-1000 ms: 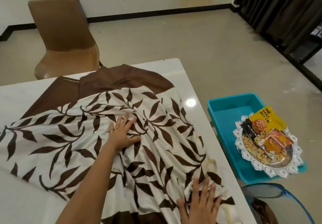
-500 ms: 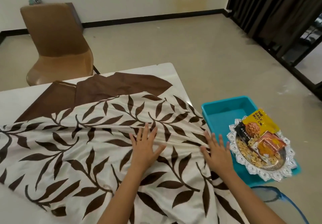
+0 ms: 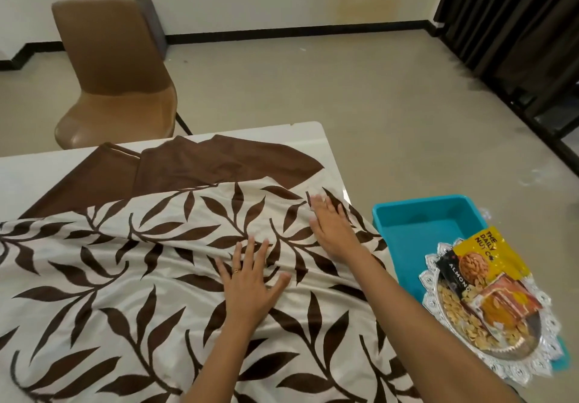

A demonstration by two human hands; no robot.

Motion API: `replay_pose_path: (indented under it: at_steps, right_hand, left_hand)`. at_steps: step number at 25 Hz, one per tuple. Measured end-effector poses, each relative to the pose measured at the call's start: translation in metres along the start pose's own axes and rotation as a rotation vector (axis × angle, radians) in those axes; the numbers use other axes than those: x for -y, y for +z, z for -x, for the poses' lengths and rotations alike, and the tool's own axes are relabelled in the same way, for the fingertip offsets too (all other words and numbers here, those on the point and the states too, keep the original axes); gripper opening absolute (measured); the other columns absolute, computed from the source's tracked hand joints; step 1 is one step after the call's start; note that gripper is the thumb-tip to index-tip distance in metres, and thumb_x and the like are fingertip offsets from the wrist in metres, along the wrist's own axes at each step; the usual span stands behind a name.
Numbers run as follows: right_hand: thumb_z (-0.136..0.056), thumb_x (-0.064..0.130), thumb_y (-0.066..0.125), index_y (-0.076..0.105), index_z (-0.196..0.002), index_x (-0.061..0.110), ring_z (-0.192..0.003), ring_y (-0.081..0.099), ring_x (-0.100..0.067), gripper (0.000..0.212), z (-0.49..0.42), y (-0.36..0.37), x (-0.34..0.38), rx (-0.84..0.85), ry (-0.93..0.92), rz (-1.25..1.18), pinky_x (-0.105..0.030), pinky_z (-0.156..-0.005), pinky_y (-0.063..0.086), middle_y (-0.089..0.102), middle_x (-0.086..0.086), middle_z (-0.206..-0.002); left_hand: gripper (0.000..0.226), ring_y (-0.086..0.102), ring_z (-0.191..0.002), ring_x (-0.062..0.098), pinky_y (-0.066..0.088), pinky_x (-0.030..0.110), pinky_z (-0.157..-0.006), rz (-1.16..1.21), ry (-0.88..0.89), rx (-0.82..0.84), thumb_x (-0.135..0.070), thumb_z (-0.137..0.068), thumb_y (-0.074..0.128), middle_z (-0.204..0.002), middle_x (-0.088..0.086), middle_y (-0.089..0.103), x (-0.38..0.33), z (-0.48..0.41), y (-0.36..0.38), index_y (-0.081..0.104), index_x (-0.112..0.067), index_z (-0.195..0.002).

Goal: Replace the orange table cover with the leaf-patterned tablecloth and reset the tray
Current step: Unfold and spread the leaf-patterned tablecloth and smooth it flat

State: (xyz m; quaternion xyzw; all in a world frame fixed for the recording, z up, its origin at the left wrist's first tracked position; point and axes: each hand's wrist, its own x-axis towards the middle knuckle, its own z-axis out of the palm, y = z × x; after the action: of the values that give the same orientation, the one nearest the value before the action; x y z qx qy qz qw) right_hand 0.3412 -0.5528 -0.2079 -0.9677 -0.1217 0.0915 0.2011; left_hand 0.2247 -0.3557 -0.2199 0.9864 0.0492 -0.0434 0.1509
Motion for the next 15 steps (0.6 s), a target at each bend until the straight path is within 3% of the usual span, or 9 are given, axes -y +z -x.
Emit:
replay_pose_path:
  at_steps: [3,6,8,11,13,15]
  right_hand:
    - [-0.096,0.058,0.031,-0.002,-0.154,0.023,-0.148,-0.006,-0.013,0.075,-0.018,-0.006,-0.021,0.073,-0.022,0.114,-0.037,-0.119,-0.003,-0.005,0.003,-0.162]
    - [-0.079,0.079,0.041,-0.006,-0.154,0.021,-0.148,-0.008,-0.018,0.106,-0.027,-0.015,-0.039,0.057,0.196,0.059,-0.042,-0.118,-0.004,-0.010,0.001,-0.161]
    - [-0.080,0.079,0.038,-0.006,-0.153,0.015,-0.147,-0.014,-0.024,0.107,-0.034,-0.019,-0.037,-0.018,0.254,0.106,-0.042,-0.116,-0.011,-0.012,-0.007,-0.161]
    - [-0.096,0.051,0.034,0.002,-0.154,0.017,-0.147,-0.016,-0.022,0.074,-0.051,-0.014,-0.011,-0.178,-0.035,0.068,-0.041,-0.119,-0.007,-0.011,-0.006,-0.161]
    - [-0.099,0.043,0.027,0.006,-0.154,0.025,-0.148,-0.012,-0.019,0.062,-0.070,-0.006,-0.001,-0.081,-0.176,0.046,-0.042,-0.121,-0.003,-0.006,-0.001,-0.161]
    - [-0.095,0.054,0.017,0.008,-0.153,0.030,-0.149,-0.004,-0.018,0.064,-0.088,0.004,-0.006,-0.027,-0.167,0.120,-0.042,-0.120,-0.003,0.001,0.001,-0.162]
  left_hand:
    - [0.072,0.024,-0.142,0.023,-0.007,0.062,-0.112,0.006,-0.103,-0.092,-0.080,-0.084,0.019,-0.148,-0.005,0.039,-0.009,-0.012,-0.007,0.043,-0.037,-0.137]
    - [0.064,0.037,-0.131,0.025,0.005,0.065,-0.113,0.041,-0.135,-0.197,-0.073,-0.089,0.025,-0.130,0.000,0.051,-0.022,-0.038,-0.016,0.053,-0.026,-0.121]
    - [0.065,0.027,-0.139,0.027,0.004,0.060,-0.116,0.073,-0.091,-0.203,-0.070,-0.089,0.031,-0.142,0.005,0.041,-0.027,-0.062,-0.015,0.047,-0.025,-0.132]
    - [0.076,0.002,-0.148,0.029,-0.008,0.054,-0.114,0.043,-0.032,-0.136,-0.074,-0.087,0.026,-0.160,0.005,0.012,-0.027,-0.097,-0.011,0.024,-0.031,-0.150]
    - [0.082,-0.006,-0.148,0.030,-0.014,0.056,-0.112,-0.019,-0.052,-0.078,-0.078,-0.084,0.016,-0.162,0.004,-0.001,-0.024,-0.116,-0.007,0.012,-0.034,-0.153]
    - [0.083,-0.009,-0.147,0.030,-0.016,0.057,-0.111,-0.059,-0.075,-0.061,-0.080,-0.083,0.011,-0.161,0.003,-0.007,-0.021,-0.127,0.001,0.006,-0.035,-0.153]
